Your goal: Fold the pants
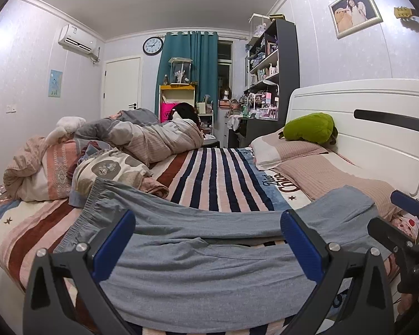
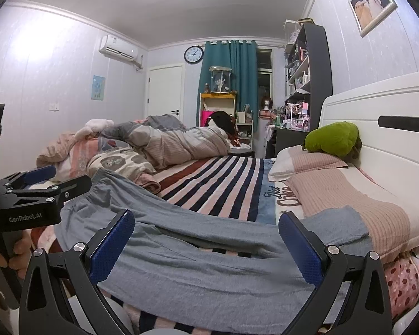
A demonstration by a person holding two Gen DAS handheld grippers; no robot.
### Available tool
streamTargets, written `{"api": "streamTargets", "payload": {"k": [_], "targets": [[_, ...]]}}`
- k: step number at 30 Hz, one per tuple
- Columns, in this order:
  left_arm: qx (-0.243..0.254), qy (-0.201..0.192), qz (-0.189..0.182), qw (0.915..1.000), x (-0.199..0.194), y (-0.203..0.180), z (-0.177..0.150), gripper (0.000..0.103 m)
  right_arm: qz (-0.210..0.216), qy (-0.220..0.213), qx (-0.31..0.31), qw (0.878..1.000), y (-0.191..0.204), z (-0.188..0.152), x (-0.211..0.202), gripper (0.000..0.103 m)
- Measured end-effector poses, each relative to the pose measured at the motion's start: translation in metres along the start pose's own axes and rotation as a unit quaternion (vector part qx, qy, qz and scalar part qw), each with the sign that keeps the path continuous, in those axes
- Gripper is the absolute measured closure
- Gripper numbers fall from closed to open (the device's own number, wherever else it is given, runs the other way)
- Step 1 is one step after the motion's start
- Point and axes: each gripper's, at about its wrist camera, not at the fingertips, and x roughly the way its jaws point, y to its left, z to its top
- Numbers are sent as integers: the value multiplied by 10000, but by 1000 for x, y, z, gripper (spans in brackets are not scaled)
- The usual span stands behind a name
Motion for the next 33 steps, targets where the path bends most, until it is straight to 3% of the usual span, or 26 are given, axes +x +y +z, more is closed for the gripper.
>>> {"api": "streamTargets", "payload": {"k": [33], "targets": [[-17,29,-46,10000,4,-1,-8,1,-91,1,84,9999,-3,-9,2,1]]}}
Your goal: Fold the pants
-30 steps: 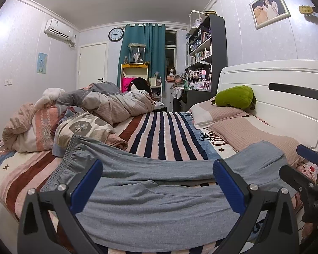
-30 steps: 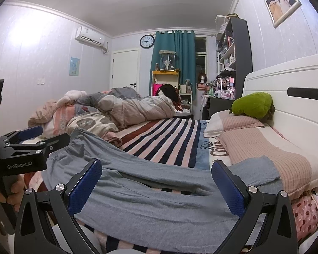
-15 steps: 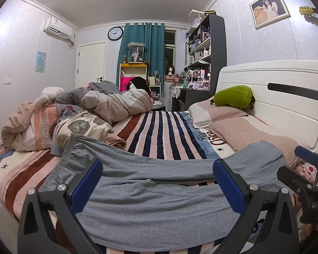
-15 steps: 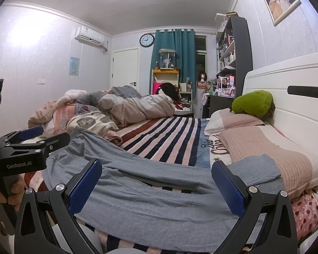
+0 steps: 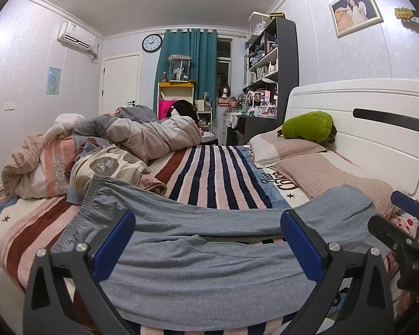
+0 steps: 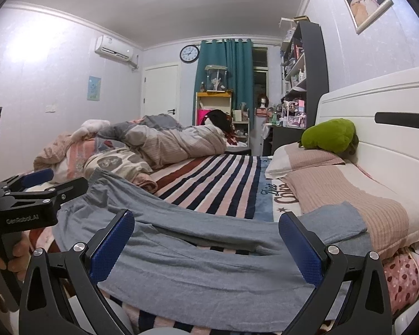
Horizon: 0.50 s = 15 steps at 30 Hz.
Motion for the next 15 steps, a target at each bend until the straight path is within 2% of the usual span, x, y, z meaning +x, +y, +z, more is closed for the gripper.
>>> {"api": "streamTargets", "payload": {"k": [15], "targets": [[-105,143,-96,9998,6,8,-8,1,-62,-89,90,9999,-5,0,-3,1]]}}
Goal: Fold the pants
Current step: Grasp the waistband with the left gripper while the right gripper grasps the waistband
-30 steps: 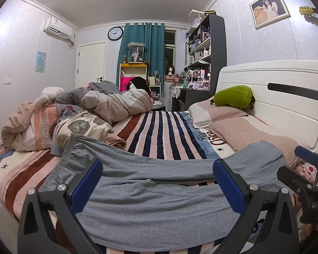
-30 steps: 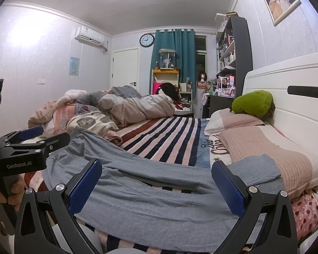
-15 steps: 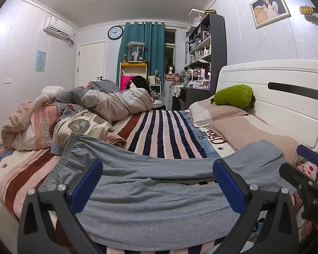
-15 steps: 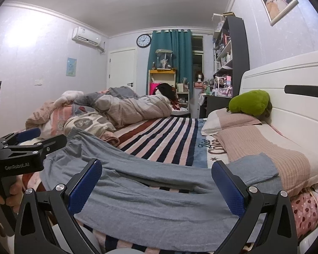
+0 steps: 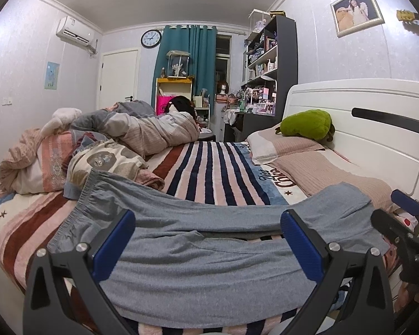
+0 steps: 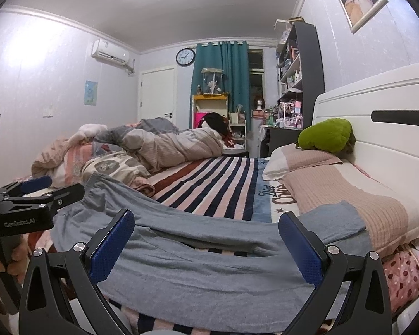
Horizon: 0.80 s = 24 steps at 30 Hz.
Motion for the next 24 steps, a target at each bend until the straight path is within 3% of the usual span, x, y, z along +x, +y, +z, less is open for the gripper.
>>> {"api": "streamTargets", "payload": {"k": [5,9,13,15,17,24], "targets": [[-77,228,-31,9997,10,13,-6,1,106,-26,289,9995,-6,-3,-1,1],[-201,486,69,9986,24,31,-20,1,176,210,475,9985,-15,-14,11,1],[-421,753,116,9962,38,53,-35,1,133,703,665,9952,-29,-35,29,2],[-618,953,156,9934,48,70,-47,1,155,1083,871,9902,-40,-52,41,8],[-893,1246,324,9877,61,92,-63,1,20,1368,982,9857,-48,-68,50,17],[-1331,1781,884,9710,82,148,-101,1,-190,2212,1487,9636,-79,-126,66,19]]}}
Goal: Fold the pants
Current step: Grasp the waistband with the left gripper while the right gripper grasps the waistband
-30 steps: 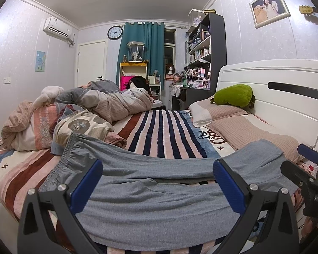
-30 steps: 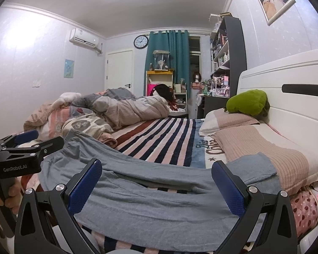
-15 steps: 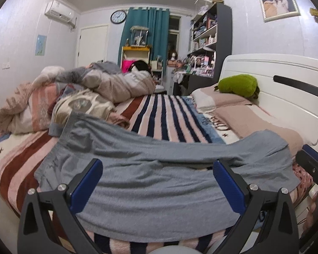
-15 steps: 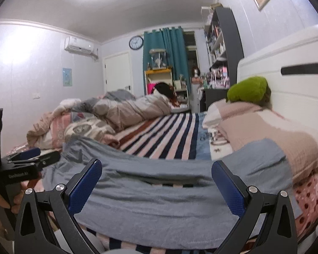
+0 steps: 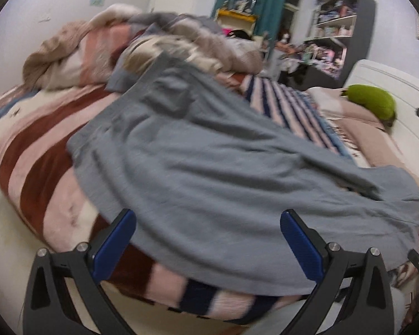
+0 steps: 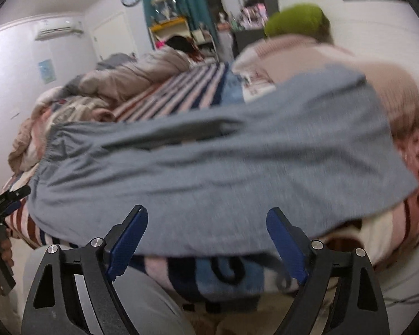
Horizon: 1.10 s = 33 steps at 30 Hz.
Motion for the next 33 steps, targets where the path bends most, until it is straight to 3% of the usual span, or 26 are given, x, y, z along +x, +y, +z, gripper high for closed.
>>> {"api": "streamTargets", "payload": {"k": [4,8,10,18,21,26,28,33], "targets": [[-230,206,192,9993,15,27,-6,1,-23,332,214,9992,-10,-12,14,32],[-388,346,242,9984,23,43,-13,5,-115,615,282,9976,-11,-18,25,32],[-458,410,220,9979,27,47,-14,10,-165,631,310,9974,-11,-19,29,32],[-427,303,146,9985,34,46,-12,15,-285,605,365,9971,-7,-15,33,32],[-521,170,165,9984,34,48,-9,29,-261,571,435,9971,-8,-15,32,32],[-802,-42,211,9965,27,58,-9,74,-238,464,533,9972,-11,-16,28,35],[-904,-24,-31,9959,25,61,-9,80,-236,425,572,9972,-13,-17,26,37],[-1137,135,-143,9933,25,62,-12,77,-289,306,678,9968,-19,-20,17,39]]}}
